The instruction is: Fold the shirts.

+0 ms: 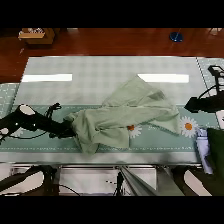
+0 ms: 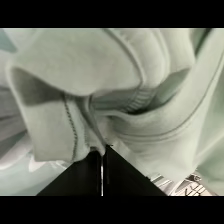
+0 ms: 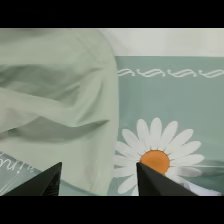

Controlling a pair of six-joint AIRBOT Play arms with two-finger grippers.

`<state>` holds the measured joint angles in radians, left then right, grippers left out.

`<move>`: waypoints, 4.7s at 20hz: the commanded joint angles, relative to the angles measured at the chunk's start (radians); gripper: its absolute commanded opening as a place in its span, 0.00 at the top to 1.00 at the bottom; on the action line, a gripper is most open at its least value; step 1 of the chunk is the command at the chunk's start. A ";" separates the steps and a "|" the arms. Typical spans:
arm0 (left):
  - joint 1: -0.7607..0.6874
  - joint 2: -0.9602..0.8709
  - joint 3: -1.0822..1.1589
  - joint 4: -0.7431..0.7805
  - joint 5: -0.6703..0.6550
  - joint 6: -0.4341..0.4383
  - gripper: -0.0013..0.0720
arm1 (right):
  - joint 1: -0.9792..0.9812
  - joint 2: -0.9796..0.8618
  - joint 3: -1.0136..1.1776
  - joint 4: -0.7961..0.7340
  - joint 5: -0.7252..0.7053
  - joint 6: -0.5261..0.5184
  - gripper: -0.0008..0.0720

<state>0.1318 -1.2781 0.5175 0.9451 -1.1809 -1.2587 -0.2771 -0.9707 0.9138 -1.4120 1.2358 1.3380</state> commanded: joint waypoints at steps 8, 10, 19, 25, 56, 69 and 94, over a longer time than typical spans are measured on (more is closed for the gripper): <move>0.001 0.101 0.000 0.007 0.066 0.021 0.95 | -0.381 -0.248 -0.096 0.327 0.101 -0.198 0.17; 0.001 0.101 0.000 0.006 0.066 0.021 0.95 | -0.381 -0.290 -0.129 0.334 0.070 -0.208 0.17; 0.001 0.101 0.000 0.003 0.066 0.021 0.95 | -0.281 -0.394 -0.231 0.408 -0.073 -0.199 0.19; 0.002 0.117 0.066 -0.004 0.020 0.036 0.95 | -0.182 -0.391 -0.200 0.525 -0.063 -0.185 0.94; 0.229 0.723 1.170 0.211 -0.539 -0.195 0.95 | -0.177 0.158 1.016 0.426 0.620 0.122 0.95; 0.149 0.693 0.209 0.146 -0.113 -0.096 0.95 | 0.075 -0.026 0.443 0.189 0.253 0.111 0.95; 0.193 0.264 0.339 -0.016 -0.283 -0.177 0.17 | 0.218 -0.472 0.443 0.209 -0.132 0.007 0.94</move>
<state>0.3286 -1.0485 0.8520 1.0264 -1.2873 -1.3651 -0.0601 -1.4425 1.3571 -1.1801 1.0847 1.3628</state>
